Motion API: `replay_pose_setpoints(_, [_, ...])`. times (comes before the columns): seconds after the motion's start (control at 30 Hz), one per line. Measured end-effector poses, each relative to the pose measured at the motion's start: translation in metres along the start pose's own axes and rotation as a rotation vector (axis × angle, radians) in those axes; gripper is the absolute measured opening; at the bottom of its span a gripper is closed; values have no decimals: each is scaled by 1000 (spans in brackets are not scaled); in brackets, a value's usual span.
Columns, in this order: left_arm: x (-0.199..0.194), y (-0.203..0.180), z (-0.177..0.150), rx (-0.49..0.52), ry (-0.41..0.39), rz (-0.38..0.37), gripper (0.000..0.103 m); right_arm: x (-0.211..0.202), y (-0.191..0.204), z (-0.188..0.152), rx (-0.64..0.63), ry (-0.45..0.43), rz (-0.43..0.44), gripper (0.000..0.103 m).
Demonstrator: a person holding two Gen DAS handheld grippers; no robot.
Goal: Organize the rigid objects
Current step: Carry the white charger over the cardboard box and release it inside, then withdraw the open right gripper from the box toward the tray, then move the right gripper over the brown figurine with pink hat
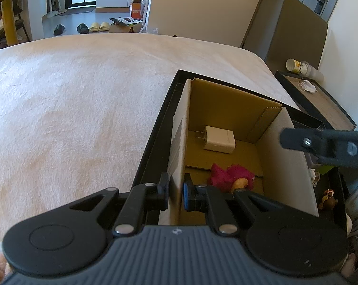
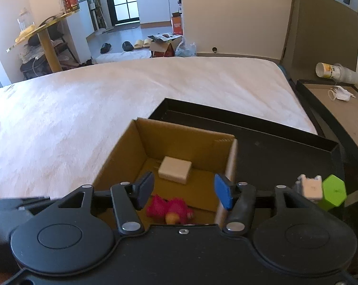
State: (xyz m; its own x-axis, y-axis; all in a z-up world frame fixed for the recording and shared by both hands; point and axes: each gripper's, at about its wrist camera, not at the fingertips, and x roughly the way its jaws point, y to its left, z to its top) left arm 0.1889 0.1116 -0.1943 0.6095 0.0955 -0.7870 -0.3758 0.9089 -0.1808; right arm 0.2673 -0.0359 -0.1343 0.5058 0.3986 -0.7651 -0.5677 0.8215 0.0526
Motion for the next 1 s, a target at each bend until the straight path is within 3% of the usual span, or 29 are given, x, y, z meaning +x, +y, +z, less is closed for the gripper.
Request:
replay_pose_setpoints(0.3, [0, -1, 0, 5, -1, 4, 10, -24, -26, -11, -19, -21, -69, 76])
replay_pose_setpoints(1.0, [-1, -9, 1, 36, 0, 41, 9, -42, -123, -35, 47, 17, -222, 82])
